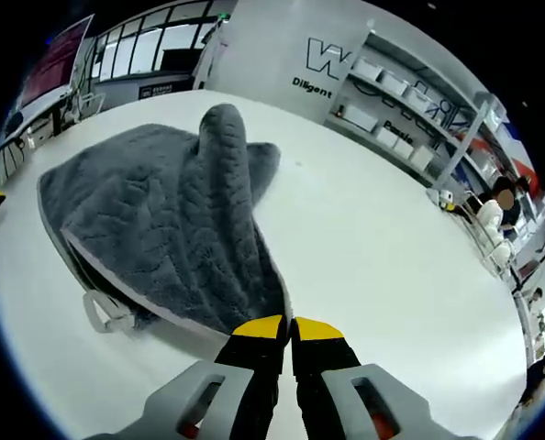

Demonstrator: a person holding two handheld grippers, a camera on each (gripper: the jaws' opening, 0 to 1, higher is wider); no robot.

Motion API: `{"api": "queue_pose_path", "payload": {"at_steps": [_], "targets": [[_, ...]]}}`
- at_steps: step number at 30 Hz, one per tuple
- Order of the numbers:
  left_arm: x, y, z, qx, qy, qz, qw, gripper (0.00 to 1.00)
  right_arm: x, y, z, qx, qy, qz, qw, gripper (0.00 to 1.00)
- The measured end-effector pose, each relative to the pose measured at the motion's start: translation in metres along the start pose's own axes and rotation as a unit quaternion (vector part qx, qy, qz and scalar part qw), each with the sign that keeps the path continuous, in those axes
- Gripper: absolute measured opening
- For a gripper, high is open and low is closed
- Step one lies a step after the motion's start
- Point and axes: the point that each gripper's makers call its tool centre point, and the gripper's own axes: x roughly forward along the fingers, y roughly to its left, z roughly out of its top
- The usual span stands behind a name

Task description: Open the folded towel by lifting each exposed corner and separating the folded layers until the towel lies flat within the target outline without major curled edges

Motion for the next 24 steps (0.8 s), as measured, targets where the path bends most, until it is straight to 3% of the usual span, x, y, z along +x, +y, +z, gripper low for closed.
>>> {"api": "queue_pose_path", "payload": {"at_steps": [24], "targets": [[-0.0029, -0.0015, 0.0010, 0.001, -0.002, 0.003, 1.0000, 0.91, 0.0006, 0.0017, -0.0023, -0.001, -0.001, 0.005, 1.0000, 0.00]]}}
